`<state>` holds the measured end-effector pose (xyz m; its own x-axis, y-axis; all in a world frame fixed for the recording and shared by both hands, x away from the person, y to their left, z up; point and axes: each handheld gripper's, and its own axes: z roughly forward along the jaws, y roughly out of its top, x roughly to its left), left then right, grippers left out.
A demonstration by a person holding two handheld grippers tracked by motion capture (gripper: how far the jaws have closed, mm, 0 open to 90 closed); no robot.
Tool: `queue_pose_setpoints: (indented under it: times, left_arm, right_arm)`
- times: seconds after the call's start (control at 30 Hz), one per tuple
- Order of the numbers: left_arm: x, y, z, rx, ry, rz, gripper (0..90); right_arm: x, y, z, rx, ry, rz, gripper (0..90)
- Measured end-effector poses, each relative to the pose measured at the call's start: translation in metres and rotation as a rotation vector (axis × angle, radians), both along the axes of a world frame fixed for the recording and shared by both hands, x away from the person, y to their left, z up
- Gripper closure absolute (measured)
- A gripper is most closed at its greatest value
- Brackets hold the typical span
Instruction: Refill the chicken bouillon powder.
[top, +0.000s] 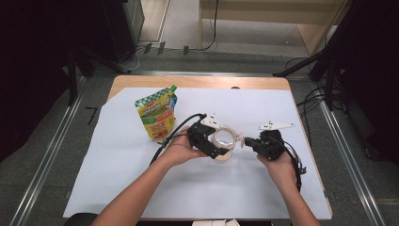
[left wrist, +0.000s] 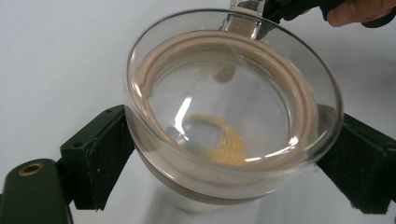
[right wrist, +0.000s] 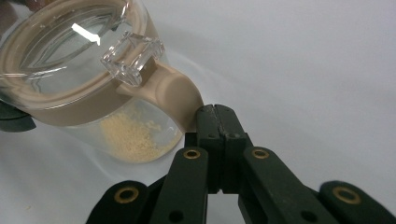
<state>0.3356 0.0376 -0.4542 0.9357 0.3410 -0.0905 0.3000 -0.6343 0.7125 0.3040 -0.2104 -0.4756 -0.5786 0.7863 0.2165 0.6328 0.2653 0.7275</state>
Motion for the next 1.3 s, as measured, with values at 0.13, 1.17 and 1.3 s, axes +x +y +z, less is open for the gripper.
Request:
queue_pose_setpoints:
  times: [0.13, 1.17, 1.3]
  left_arm:
    - [0.0, -0.001, 0.001, 0.004, -0.001, 0.003, 10.2]
    - [-0.002, -0.007, 0.014, 0.07, -0.048, -0.008, 11.3]
    - [-0.002, -0.007, 0.014, 0.071, -0.048, -0.006, 11.3]
  right_arm:
    - [0.0, 0.0, 0.0, -0.001, -0.001, -0.003, 90.0]
    - [0.0, 0.001, 0.0, 0.001, 0.0, -0.005, 90.0]
    - [0.0, 0.001, 0.0, 0.002, 0.001, -0.006, 90.0]
